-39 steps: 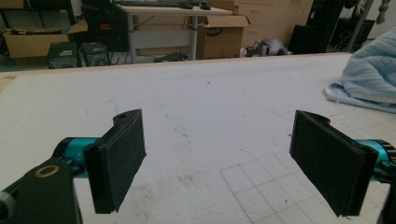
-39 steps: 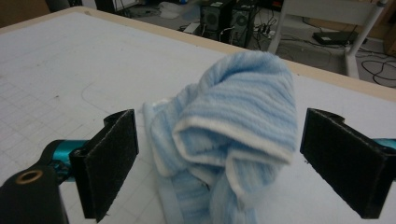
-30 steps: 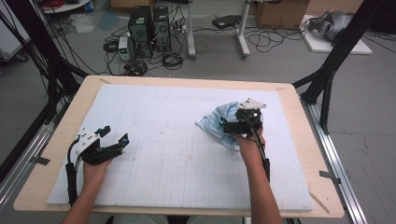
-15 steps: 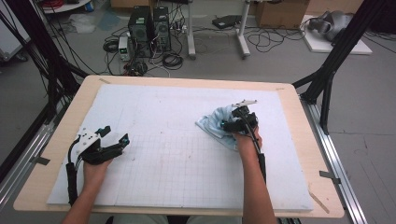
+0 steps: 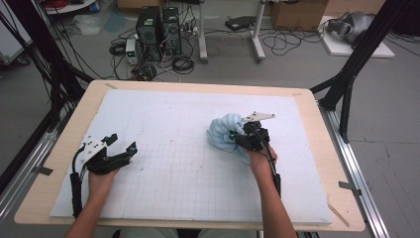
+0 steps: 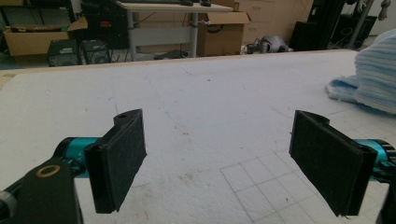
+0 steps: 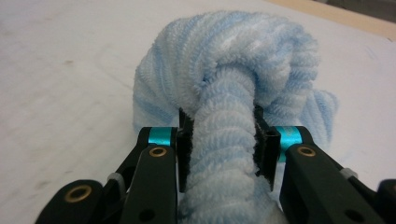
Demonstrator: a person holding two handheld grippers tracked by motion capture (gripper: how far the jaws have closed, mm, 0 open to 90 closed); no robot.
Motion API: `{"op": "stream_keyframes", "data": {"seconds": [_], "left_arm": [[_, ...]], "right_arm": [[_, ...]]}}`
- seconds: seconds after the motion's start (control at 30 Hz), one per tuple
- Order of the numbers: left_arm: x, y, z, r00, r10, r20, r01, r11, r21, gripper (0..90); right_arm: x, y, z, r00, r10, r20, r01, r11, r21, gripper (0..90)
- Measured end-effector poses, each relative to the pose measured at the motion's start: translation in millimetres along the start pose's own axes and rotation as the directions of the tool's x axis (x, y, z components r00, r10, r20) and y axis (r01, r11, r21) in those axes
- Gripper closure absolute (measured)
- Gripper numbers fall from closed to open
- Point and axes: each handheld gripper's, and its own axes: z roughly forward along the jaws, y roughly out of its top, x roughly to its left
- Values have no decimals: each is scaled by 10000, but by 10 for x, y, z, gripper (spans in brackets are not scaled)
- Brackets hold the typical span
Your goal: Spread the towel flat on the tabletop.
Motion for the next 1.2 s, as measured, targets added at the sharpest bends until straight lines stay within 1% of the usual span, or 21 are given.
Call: {"op": "stream_keyframes", "data": {"seconds": [0.07, 0.1, 0.13, 0.23, 0.3, 0.37, 0.4, 0.47, 0.5, 0.53, 0.57, 0.6, 0.67, 0.7, 0.73, 0.8, 0.9, 1.07, 1.1, 1.13, 1.2], "left_arm": [[4, 0, 0, 10000, -14, 21, 14, 10000, 8, 187], [6, 1, 0, 10000, -7, 19, 7, 10000, 17, 187], [7, 1, 0, 10000, -9, 27, 9, 10000, 21, 187], [3, 0, 1, 10000, -14, 18, 14, 10000, 3, 187], [2, 1, 1, 10000, -8, 13, 8, 10000, 17, 187], [6, 1, 1, 10000, -20, 36, 20, 10000, 25, 187], [5, 1, 2, 10000, -30, 31, 30, 10000, 17, 187], [4, 0, 4, 10000, -26, 22, 26, 10000, 0, 187], [3, 0, 4, 10000, -23, 24, 23, 10000, 2, 187], [3, 0, 4, 10000, -21, 25, 21, 10000, -2, 187], [2, 0, 2, 10000, -12, 23, 12, 10000, 13, 187], [0, 1, 2, 10000, 0, 15, 0, 10000, 16, 187], [1, 1, 2, 10000, -3, 17, 3, 10000, 15, 187], [2, 0, 2, 10000, -9, 32, 9, 10000, 7, 187], [3, 0, 1, 10000, -12, 49, 12, 10000, 14, 187], [1, 1, 1, 10000, 18, 49, -18, 10000, 10, 186], [2, 0, 1, 10000, 8, 59, -8, 10000, -3, 186], [0, 0, 0, 10000, 38, 73, -38, 10000, 4, 186], [1, 0, 0, 10000, 36, 69, -36, 10000, 4, 186], [2, 0, 0, 10000, 23, 62, -23, 10000, 9, 187], [3, 0, 0, 10000, 31, 72, -31, 10000, 9, 187]], "right_arm": [[125, 23, -47, 9995, -244, -191, 240, 9995, -198, 689], [125, 23, -47, 9995, -244, -191, 240, 9995, -198, 689], [229, 40, -85, 9987, -380, -333, 370, 9988, -309, 688], [353, 62, -127, 9968, -571, -565, 540, 9970, -561, 688], [421, 82, -155, 9951, -582, -805, 518, 9955, -795, 688], [457, 94, -171, 9943, -603, -883, 524, 9946, -897, 687], [520, 121, -201, 9917, -505, -1182, 372, 9930, -1119, 686], [590, 144, -229, 9886, -499, -1419, 310, 9907, -1322, 686], [590, 144, -229, 9886, -499, -1419, 310, 9907, -1322, 686], [658, 157, -252, 9834, -348, -1778, 88, 9894, -1451, 685], [694, 159, -265, 9805, -243, -1950, -59, 9882, -1529, 681], [694, 159, -265, 9805, -243, -1950, -59, 9882, -1529, 681], [759, 160, -293, 9766, -275, -2134, -79, 9866, -1631, 676], [785, 156, -300, 9767, -392, -2109, 34, 9859, -1673, 676], [803, 133, -301, 9760, -340, -2151, -17, 9865, -1637, 674], [790, 93, -280, 9796, -399, -1968, 101, 9886, -1500, 671], [734, -4, -221, 9833, -162, -1813, -64, 9923, -1235, 668], [635, -143, -135, 9839, 298, -1760, -458, 9951, -875, 657], [635, -143, -135, 9839, 298, -1760, -458, 9951, -875, 657], [612, -156, -117, 9866, 291, -1608, -413, 9964, -734, 647], [596, -158, -110, 9878, 230, -1540, -347, 9967, -734, 634]]}}
